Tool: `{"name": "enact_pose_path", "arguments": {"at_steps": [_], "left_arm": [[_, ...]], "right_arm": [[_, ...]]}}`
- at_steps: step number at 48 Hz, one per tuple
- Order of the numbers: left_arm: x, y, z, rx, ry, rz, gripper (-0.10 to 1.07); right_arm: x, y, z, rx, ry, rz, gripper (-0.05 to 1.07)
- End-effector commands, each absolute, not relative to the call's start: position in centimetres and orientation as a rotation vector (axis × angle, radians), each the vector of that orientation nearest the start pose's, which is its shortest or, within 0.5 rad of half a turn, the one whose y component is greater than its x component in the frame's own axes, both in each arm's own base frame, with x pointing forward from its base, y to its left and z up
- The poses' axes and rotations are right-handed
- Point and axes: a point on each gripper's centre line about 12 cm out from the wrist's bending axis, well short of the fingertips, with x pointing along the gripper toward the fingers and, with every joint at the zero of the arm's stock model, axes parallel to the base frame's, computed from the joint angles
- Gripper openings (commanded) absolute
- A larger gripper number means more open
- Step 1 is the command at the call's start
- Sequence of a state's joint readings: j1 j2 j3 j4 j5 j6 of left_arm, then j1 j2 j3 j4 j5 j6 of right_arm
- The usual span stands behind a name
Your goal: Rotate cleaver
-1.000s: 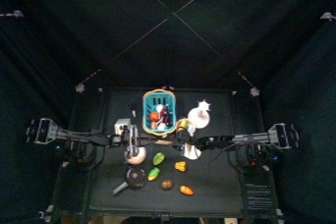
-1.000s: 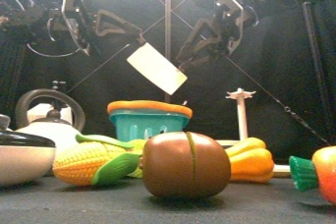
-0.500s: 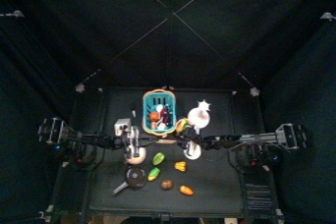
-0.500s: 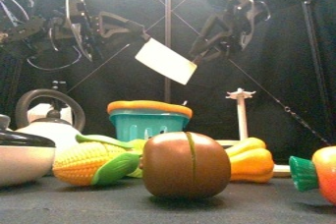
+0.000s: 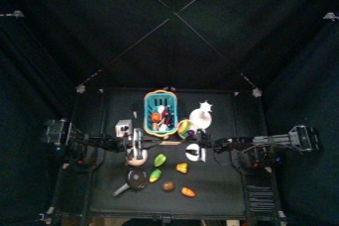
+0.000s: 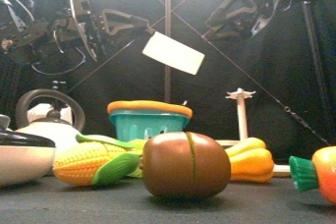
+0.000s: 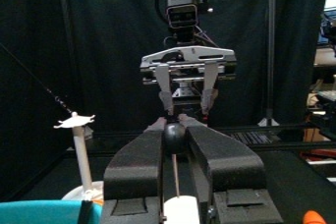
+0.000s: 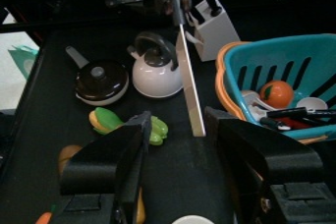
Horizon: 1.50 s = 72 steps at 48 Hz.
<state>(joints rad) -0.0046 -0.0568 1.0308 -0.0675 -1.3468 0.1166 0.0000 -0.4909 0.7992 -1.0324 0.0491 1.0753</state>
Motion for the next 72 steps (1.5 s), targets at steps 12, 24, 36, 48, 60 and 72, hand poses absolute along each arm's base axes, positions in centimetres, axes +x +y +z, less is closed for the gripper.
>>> {"name": "enact_pose_path", "arguments": {"at_steps": [12, 24, 36, 48, 60, 72], "left_arm": [[34.3, 0.5, 23.3, 0.088, -0.413, 0.078, 0.47], [35.6, 0.0, 23.3, 0.086, -0.422, 0.062, 0.47], [36.1, -0.2, 23.3, 0.084, -0.426, 0.057, 0.47], [36.5, -0.2, 23.3, 0.084, -0.429, 0.057, 0.47], [36.4, -0.2, 23.2, 0.084, -0.428, 0.059, 0.47], [36.4, -0.2, 23.1, 0.084, -0.421, 0.062, 0.48]], "right_arm": [[33.9, -0.9, 31.8, 0.028, 0.267, -0.04, 0.83], [35.8, -1.7, 31.0, 0.006, 0.298, -0.056, 0.83], [36.9, -2.5, 30.6, 0.008, 0.311, -0.076, 0.83], [37.8, -2.7, 30.3, 0.017, 0.315, -0.072, 0.83], [37.9, -2.7, 30.1, 0.017, 0.319, -0.072, 0.74], [37.9, -2.7, 30.1, 0.028, 0.321, -0.074, 0.49]]}}
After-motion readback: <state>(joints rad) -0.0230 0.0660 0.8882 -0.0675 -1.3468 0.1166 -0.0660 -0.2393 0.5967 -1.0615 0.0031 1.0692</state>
